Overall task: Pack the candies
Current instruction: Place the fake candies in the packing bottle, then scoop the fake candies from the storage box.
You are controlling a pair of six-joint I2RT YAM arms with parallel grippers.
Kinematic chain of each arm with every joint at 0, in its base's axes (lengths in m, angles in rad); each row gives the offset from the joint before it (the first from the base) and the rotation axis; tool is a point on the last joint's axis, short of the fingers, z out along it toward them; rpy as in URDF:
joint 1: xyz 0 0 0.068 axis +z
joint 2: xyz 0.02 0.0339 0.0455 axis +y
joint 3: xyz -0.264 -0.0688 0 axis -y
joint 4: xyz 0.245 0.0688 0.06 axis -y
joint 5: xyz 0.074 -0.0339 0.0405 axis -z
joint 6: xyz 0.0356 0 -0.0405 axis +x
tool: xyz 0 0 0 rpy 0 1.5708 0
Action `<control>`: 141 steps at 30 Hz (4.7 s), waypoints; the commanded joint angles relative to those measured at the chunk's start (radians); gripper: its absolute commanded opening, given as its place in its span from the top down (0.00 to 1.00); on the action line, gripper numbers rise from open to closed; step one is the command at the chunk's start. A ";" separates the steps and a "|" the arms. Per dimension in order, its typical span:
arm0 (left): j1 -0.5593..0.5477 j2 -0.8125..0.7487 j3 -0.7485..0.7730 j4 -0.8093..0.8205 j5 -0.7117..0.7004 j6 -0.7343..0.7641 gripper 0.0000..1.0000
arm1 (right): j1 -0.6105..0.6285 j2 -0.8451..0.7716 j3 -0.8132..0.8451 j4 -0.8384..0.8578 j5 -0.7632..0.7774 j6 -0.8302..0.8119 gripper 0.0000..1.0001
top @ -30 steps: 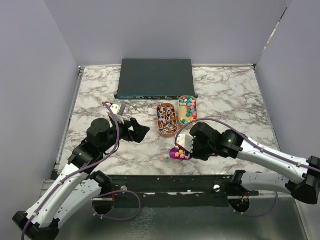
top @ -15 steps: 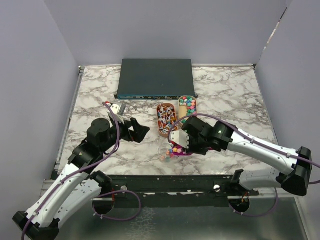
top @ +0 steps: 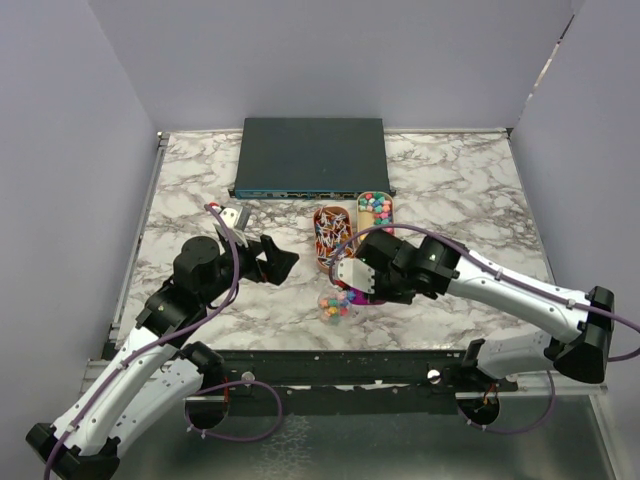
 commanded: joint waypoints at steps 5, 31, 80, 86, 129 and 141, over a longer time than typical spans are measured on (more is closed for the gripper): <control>0.014 0.004 0.003 -0.023 -0.015 0.015 0.02 | 0.044 0.063 0.116 -0.124 0.130 -0.006 0.99; 0.024 -0.020 0.003 -0.029 -0.022 0.013 0.02 | -0.029 0.201 0.364 -0.053 0.387 0.289 0.99; -0.051 -0.124 0.003 -0.043 -0.081 0.007 0.01 | -0.513 0.641 0.561 -0.231 -0.103 0.850 0.99; -0.060 -0.128 0.002 -0.044 -0.088 0.007 0.01 | -0.522 0.706 0.588 -0.206 -0.096 0.855 0.99; -0.055 -0.085 0.005 -0.048 -0.096 0.007 0.01 | -0.551 0.639 0.267 0.342 0.028 0.825 0.99; -0.054 -0.063 0.007 -0.049 -0.101 0.006 0.01 | -0.550 0.451 0.100 0.488 0.007 0.774 0.99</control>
